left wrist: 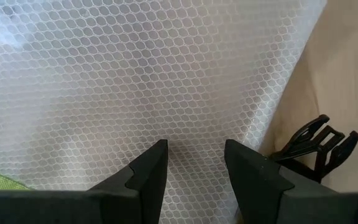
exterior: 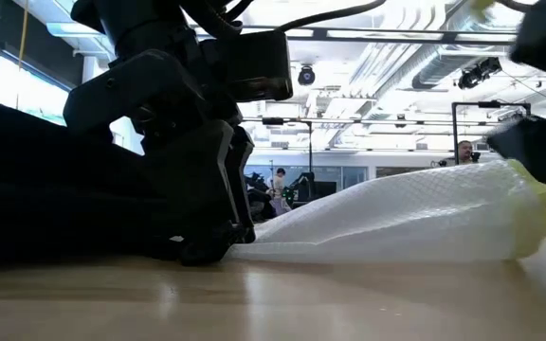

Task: Unpack backpack
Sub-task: Remove the packed green earphones from the green zip bag

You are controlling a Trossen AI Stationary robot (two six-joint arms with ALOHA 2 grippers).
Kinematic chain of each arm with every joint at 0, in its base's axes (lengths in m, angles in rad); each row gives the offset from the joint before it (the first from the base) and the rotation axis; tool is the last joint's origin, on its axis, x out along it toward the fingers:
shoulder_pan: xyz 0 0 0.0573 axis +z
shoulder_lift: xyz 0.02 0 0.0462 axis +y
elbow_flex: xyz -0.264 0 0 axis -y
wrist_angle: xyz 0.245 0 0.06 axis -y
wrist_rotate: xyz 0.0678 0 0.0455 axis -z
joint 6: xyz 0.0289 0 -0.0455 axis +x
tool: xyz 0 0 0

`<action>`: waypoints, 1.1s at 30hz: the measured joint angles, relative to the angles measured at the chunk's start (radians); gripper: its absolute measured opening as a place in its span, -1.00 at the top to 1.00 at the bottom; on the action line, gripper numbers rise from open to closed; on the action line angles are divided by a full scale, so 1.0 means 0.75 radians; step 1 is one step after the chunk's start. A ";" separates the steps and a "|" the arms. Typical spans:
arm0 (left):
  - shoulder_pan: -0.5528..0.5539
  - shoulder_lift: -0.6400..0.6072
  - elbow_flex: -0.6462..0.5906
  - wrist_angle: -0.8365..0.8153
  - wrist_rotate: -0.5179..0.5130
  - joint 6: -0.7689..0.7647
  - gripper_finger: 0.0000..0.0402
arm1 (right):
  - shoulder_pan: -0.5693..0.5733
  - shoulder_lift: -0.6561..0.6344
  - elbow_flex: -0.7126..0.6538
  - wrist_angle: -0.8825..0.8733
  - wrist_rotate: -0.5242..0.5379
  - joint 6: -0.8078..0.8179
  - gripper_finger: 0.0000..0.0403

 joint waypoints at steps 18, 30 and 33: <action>-0.004 0.002 0.002 -0.046 -0.003 -0.001 0.28 | -0.066 0.010 0.242 -0.687 0.505 0.146 -0.59; -0.006 -0.052 0.105 -0.530 -0.121 -0.274 0.28 | -0.087 0.010 0.160 -0.693 0.349 0.471 -0.59; -0.004 -0.060 0.126 -0.535 -0.210 -0.310 0.28 | -0.087 0.010 0.158 -0.632 0.349 0.412 -0.59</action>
